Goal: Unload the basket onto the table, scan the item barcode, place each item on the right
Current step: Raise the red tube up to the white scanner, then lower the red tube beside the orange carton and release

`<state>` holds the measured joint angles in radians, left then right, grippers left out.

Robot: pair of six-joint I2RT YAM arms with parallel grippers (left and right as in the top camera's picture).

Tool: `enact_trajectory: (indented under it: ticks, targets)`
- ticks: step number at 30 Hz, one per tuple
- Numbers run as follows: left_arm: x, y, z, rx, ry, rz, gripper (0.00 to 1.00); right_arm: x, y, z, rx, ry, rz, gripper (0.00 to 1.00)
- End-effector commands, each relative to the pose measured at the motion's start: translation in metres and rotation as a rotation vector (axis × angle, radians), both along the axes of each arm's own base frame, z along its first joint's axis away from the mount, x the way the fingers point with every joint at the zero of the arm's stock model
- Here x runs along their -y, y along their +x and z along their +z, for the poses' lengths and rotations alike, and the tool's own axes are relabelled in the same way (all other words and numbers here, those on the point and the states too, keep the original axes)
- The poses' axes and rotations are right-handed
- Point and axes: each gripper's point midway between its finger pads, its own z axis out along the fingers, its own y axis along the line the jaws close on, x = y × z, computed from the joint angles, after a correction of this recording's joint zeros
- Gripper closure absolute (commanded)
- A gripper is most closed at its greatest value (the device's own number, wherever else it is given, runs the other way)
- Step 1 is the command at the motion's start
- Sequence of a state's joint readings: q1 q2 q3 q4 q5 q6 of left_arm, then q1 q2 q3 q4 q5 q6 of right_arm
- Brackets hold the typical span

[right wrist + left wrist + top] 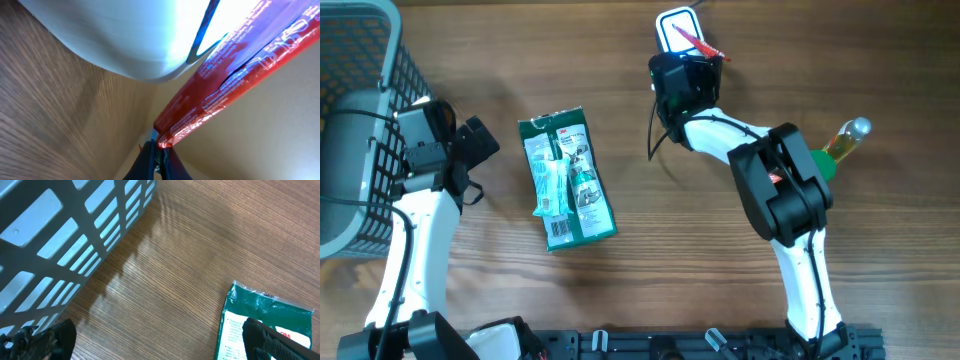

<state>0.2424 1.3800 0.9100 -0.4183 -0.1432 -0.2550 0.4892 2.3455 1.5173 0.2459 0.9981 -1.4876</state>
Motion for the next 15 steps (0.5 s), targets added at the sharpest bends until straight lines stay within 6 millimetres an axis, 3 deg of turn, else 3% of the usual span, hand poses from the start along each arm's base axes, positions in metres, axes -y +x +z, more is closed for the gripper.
enact_trajectory:
  ticks: [1, 4, 6, 7, 10, 11, 13, 15]
  targets:
    - [-0.001, 0.003, 0.008, 0.02, 0.009, -0.01, 0.0, -0.013, -0.002, -0.012, -0.045, -0.013, 0.043, 0.96]
    - [-0.001, 0.003, 0.008, 0.02, 0.009, -0.01, 0.0, -0.011, -0.006, -0.019, -0.096, -0.047, 0.047, 0.96]
    - [-0.001, 0.003, 0.008, 0.02, 0.01, -0.01, 0.0, -0.011, -0.005, -0.011, -0.056, -0.006, 0.03, 0.96]
    - [-0.001, 0.003, 0.008, 0.02, 0.01, -0.01, 0.0, -0.011, -0.005, 0.0, -0.015, 0.036, 0.013, 0.96]
    - [-0.001, 0.003, 0.008, 0.02, 0.009, -0.01, 0.0, -0.01, -0.007, 0.069, 0.183, 0.265, -0.045, 0.96]
    - [-0.001, 0.003, 0.008, 0.02, 0.01, -0.01, 0.0, -0.01, -0.011, 0.083, 0.199, 0.322, -0.051, 0.96]
    - [-0.001, 0.003, 0.008, 0.02, 0.01, -0.01, 0.0, -0.006, -0.039, 0.116, 0.175, 0.521, -0.08, 0.96]
    - [-0.001, 0.003, 0.008, 0.02, 0.01, -0.01, 0.0, -0.01, -0.074, 0.118, 0.09, 0.807, -0.154, 0.96]
